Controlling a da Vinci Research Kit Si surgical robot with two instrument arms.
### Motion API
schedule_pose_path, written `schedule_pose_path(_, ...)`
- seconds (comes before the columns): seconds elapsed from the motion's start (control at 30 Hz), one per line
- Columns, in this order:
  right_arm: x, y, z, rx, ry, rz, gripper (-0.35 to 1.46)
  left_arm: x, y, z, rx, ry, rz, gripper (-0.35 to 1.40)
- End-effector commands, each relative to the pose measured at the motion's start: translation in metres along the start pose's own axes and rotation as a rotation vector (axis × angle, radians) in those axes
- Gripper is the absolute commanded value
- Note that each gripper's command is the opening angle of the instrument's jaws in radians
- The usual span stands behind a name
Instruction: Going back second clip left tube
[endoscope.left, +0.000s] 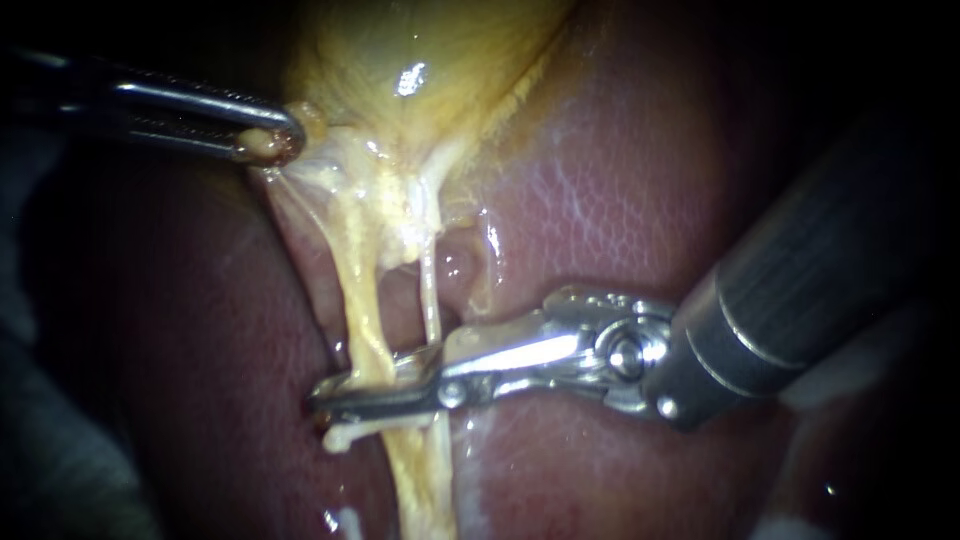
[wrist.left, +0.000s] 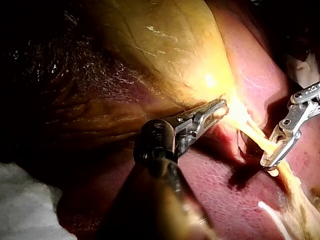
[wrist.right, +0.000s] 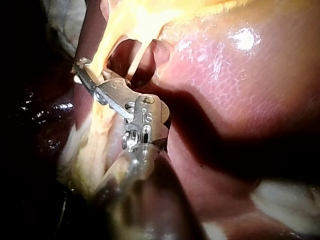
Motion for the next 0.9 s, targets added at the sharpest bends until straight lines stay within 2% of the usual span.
schedule_pose_path(0.03, -0.0001, 0.0001, -0.0001, 0.001, 0.002, -0.032, -0.35, 0.0, 0.0, 0.0, 0.0, 0.0, 0.0, -0.35)
schedule_pose_path(0.1, 0.0001, 0.0003, 0.0001, 0.0, 0.003, -0.031, 0.01, 0.0, 0.0, 0.0, 0.0, 0.0, 0.0, -0.35)
schedule_pose_path(0.13, 0.0001, 0.0003, 0.0002, 0.0, 0.006, -0.031, 0.13, 0.0, 0.0, 0.0, 0.0, 0.0, 0.0, -0.35)
schedule_pose_path(0.23, 0.0, 0.0007, 0.0007, -0.003, 0.007, -0.032, 0.35, 0.0, 0.0, 0.0, 0.0, 0.0, 0.0, -0.35)
schedule_pose_path(0.4, -0.0004, 0.0013, 0.0013, -0.006, 0.006, -0.036, 0.45, 0.0, -0.0001, 0.0, 0.0, 0.0, 0.0, -0.35)
schedule_pose_path(0.7, -0.0014, 0.0033, 0.0008, -0.013, 0.006, -0.042, 0.47, 0.0, -0.0001, 0.0, 0.0, 0.0, 0.001, -0.35)
schedule_pose_path(0.9, -0.0017, 0.0028, -0.0006, -0.005, 0.002, -0.078, 0.49, 0.0, -0.0002, -0.0001, -0.001, -0.001, 0.001, -0.35)
